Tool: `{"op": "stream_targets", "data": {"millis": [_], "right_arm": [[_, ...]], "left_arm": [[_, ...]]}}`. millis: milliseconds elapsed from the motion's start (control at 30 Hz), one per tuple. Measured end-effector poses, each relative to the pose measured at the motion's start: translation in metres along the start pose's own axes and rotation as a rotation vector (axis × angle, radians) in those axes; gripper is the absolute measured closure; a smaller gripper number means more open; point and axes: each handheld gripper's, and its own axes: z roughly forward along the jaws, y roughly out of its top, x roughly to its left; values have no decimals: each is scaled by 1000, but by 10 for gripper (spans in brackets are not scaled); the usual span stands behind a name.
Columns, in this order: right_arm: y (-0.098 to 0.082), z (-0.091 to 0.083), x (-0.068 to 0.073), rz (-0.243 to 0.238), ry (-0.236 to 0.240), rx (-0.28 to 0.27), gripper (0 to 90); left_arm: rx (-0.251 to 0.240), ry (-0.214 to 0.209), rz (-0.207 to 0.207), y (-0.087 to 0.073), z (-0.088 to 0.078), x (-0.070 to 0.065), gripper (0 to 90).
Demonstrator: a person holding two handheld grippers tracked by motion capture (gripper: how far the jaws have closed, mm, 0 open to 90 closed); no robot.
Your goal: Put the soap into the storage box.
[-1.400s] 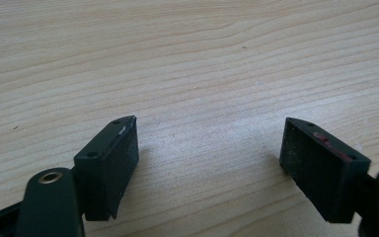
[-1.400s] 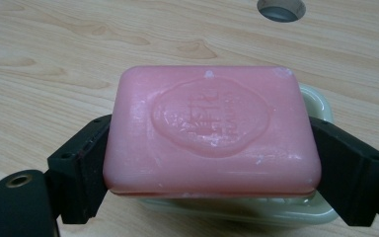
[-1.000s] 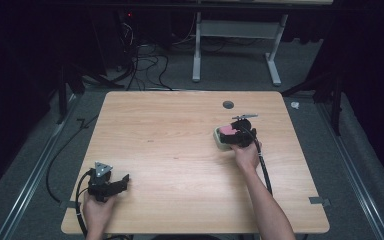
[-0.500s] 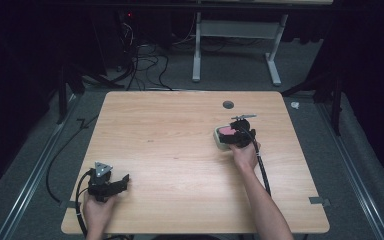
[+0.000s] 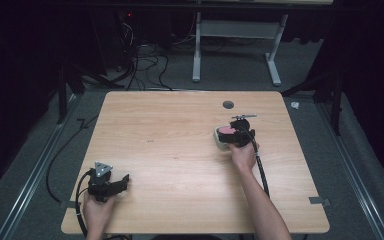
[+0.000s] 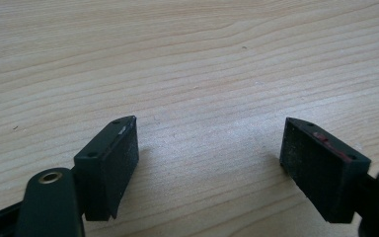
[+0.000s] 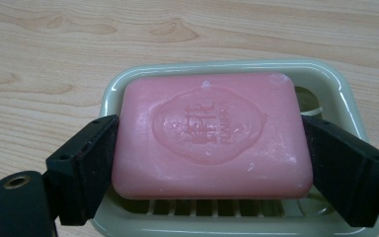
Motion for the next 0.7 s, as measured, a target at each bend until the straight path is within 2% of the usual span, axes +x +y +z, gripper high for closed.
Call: {"op": "stream_targets", "data": {"millis": [133, 333, 467, 533, 633, 700], "right_arm": [[0, -1, 1, -9, -5, -4, 128], [2, -11, 1, -32, -6, -41, 138], [4, -21, -2, -41, 14, -74, 139], [4, -22, -3, -43, 18, -76, 139], [4, -25, -7, -57, 49, -77, 145], [4, -28, -8, -59, 48, -79, 147]], "left_arm": [[0, 0, 0, 0, 0, 0, 231], [0, 0, 0, 0, 0, 0, 231], [3, 0, 0, 0, 0, 0, 231], [3, 0, 0, 0, 0, 0, 232], [2, 0, 0, 0, 0, 0, 232], [0, 0, 0, 0, 0, 0, 231]]}}
